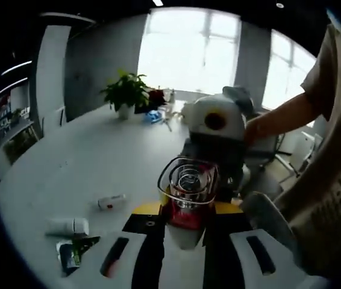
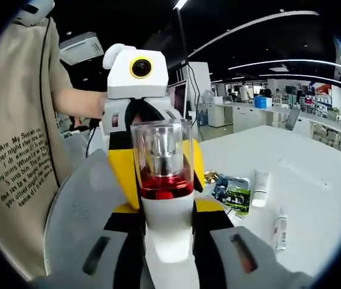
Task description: Arrange the skincare products in the storage area until every visible bottle or jar stands upright without overlapping.
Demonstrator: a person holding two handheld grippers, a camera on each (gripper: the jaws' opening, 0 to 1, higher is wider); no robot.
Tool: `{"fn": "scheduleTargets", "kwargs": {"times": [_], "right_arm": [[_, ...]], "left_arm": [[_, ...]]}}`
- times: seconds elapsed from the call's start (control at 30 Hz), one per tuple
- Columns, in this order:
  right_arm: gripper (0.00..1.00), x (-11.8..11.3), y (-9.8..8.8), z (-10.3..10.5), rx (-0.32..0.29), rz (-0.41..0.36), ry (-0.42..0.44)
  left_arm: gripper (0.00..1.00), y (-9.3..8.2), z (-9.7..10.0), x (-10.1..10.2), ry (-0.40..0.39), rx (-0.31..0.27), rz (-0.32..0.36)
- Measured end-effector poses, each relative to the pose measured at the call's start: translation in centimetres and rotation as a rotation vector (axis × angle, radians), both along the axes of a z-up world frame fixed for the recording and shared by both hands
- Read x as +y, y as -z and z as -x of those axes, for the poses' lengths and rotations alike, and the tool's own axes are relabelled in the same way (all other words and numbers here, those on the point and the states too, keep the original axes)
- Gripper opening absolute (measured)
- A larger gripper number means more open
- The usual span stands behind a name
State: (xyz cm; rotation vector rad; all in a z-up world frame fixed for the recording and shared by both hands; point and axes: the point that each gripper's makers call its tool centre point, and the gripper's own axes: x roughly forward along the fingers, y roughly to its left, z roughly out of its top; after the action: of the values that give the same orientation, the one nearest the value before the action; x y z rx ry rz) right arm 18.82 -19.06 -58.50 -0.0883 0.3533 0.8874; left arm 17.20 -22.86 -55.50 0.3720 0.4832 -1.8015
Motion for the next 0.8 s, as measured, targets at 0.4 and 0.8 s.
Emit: {"fn": "scheduleTargets", "kwargs": {"times": [0.4,0.8], "right_arm": [[0.28,-0.4,5.1,-0.3,0.057,0.098,-0.013],[0.28,-1.1,7.1,-0.6,0.090,0.167,-0.025]], "left_arm": [[0.24,4.6,-0.4,-0.1,-0.006,-0.033,-0.089],[0.24,6.7,-1.0,-0.4,-0.021,-0.064,-0.111]]}}
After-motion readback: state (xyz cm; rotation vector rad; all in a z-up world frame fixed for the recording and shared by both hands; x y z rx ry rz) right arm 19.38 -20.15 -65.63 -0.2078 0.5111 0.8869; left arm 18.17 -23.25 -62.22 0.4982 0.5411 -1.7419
